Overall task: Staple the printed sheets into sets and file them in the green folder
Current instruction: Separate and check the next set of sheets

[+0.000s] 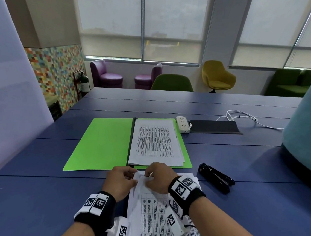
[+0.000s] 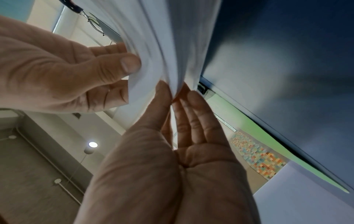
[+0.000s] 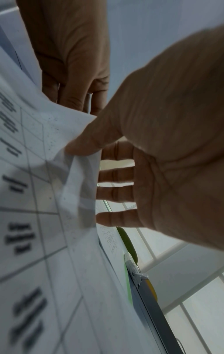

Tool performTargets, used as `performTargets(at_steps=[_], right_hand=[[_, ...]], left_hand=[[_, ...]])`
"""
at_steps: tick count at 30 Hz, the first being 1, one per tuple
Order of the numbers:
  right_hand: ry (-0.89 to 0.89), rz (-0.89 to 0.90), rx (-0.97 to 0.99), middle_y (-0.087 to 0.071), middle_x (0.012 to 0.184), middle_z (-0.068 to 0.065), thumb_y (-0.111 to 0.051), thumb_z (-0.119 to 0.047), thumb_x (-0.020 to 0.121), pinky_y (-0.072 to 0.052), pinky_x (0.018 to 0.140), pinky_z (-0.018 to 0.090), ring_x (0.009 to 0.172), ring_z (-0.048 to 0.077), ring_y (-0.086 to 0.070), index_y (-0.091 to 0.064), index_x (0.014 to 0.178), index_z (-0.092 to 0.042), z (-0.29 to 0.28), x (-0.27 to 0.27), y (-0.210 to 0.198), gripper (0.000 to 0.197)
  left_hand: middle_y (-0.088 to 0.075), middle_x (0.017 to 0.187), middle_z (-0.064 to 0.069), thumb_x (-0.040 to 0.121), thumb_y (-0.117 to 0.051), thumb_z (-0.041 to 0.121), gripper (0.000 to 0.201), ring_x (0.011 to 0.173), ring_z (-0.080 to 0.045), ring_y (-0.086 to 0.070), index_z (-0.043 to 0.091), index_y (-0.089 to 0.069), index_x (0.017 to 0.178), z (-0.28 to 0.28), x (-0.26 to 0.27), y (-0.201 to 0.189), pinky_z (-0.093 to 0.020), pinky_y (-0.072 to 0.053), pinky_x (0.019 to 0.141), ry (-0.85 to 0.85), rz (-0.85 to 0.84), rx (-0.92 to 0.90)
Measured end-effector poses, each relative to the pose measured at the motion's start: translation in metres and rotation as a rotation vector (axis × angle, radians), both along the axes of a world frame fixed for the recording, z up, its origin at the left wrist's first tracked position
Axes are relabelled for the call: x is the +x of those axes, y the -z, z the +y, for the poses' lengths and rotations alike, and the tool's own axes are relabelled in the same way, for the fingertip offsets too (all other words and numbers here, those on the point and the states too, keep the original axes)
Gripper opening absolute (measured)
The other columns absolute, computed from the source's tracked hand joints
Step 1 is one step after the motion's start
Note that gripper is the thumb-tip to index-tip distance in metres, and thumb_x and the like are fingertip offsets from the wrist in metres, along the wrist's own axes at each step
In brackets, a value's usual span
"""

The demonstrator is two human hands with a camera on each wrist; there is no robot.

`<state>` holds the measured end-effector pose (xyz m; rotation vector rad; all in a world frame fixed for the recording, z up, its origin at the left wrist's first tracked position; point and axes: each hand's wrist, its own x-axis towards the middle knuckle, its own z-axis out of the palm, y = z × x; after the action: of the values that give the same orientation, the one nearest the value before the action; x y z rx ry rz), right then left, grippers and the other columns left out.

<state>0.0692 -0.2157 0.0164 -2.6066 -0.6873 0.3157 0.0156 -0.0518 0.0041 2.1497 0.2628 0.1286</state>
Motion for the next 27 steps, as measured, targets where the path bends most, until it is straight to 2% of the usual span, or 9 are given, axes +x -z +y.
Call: performTargets(at_steps=[3, 6, 9, 13, 16, 20, 22, 24, 27], right_hand=[[-0.007, -0.016, 0.002, -0.069, 0.100, 0.003, -0.062, -0.024, 0.082, -0.050, 0.074, 0.029, 0.087, 0.023, -0.062, -0.071, 0.095, -0.023, 0.002, -0.001, -0.001, 0.016], [-0.009, -0.022, 0.014, -0.068, 0.091, 0.003, -0.061, -0.022, 0.082, -0.045, 0.068, 0.027, 0.083, 0.024, -0.062, -0.071, 0.093, -0.022, 0.003, -0.001, -0.002, 0.015], [-0.009, -0.039, 0.019, -0.062, 0.082, -0.001, -0.060, -0.021, 0.081, -0.040, 0.066, 0.026, 0.078, 0.023, -0.058, -0.070, 0.088, -0.022, 0.004, 0.000, -0.002, 0.012], [-0.018, -0.049, 0.020, -0.071, 0.088, 0.004, -0.057, -0.020, 0.080, -0.048, 0.065, 0.029, 0.081, 0.026, -0.064, -0.071, 0.087, -0.020, 0.007, 0.001, -0.002, 0.015], [-0.026, -0.058, 0.024, -0.073, 0.092, 0.005, -0.058, -0.020, 0.080, -0.053, 0.069, 0.032, 0.084, 0.027, -0.066, -0.072, 0.088, -0.018, 0.010, 0.001, -0.001, 0.016], [-0.033, -0.058, 0.045, -0.073, 0.091, 0.006, -0.058, -0.023, 0.081, -0.054, 0.070, 0.033, 0.084, 0.028, -0.066, -0.071, 0.087, -0.018, 0.011, 0.001, -0.001, 0.015], [-0.038, -0.054, 0.057, -0.072, 0.089, 0.005, -0.058, -0.023, 0.081, -0.052, 0.068, 0.031, 0.083, 0.027, -0.066, -0.070, 0.086, -0.018, 0.010, 0.001, -0.002, 0.014], [-0.045, -0.048, 0.074, -0.069, 0.086, 0.003, -0.058, -0.023, 0.082, -0.048, 0.064, 0.028, 0.080, 0.025, -0.063, -0.067, 0.082, -0.019, 0.007, 0.002, -0.003, 0.010], [-0.066, -0.019, 0.092, -0.059, 0.074, -0.002, -0.059, -0.019, 0.081, -0.044, 0.060, 0.027, 0.074, 0.024, -0.059, -0.059, 0.074, -0.023, 0.004, 0.003, -0.004, 0.008]], left_hand=[[-0.073, 0.090, 0.004, 0.077, -0.079, 0.010, 0.025, 0.082, -0.008, -0.068, 0.017, -0.076, 0.101, -0.001, 0.000, 0.002, -0.023, -0.055, 0.084, -0.020, -0.029, 0.033], [-0.074, 0.095, 0.004, 0.079, -0.077, 0.013, 0.025, 0.085, -0.008, -0.068, 0.014, -0.076, 0.103, -0.003, 0.001, 0.001, -0.020, -0.053, 0.084, -0.056, -0.066, 0.082], [-0.068, 0.073, 0.017, 0.074, -0.079, 0.010, 0.023, 0.072, 0.000, -0.065, 0.015, -0.077, 0.097, -0.006, -0.001, -0.002, -0.015, -0.051, 0.071, -0.068, -0.092, 0.079], [-0.073, 0.079, 0.008, 0.075, -0.078, 0.019, 0.005, 0.071, -0.005, -0.067, 0.021, -0.075, 0.078, -0.004, 0.001, -0.001, -0.022, -0.057, 0.072, -0.084, -0.047, 0.158], [-0.071, 0.067, 0.008, 0.073, -0.078, 0.022, 0.016, 0.065, -0.007, -0.067, 0.024, -0.069, 0.060, -0.003, 0.001, -0.001, -0.021, -0.054, 0.062, -0.088, -0.027, 0.169], [-0.071, 0.069, 0.008, 0.078, -0.073, 0.019, 0.014, 0.067, -0.008, -0.066, 0.023, -0.071, 0.064, -0.001, 0.004, 0.001, -0.021, -0.053, 0.064, -0.056, -0.033, 0.219], [-0.070, 0.072, 0.009, 0.082, -0.072, 0.019, 0.015, 0.069, -0.006, -0.064, 0.022, -0.068, 0.068, 0.000, 0.005, 0.005, -0.021, -0.051, 0.063, -0.031, -0.038, 0.185], [-0.069, 0.074, 0.003, 0.086, -0.068, 0.014, 0.016, 0.068, -0.012, -0.063, 0.018, -0.063, 0.071, -0.001, 0.006, 0.007, -0.021, -0.048, 0.062, -0.015, -0.020, 0.110], [-0.067, 0.079, -0.010, 0.087, -0.066, 0.001, 0.010, 0.066, -0.022, -0.061, 0.009, -0.062, 0.081, -0.002, 0.007, 0.007, -0.032, -0.053, 0.061, -0.026, 0.054, -0.203]])
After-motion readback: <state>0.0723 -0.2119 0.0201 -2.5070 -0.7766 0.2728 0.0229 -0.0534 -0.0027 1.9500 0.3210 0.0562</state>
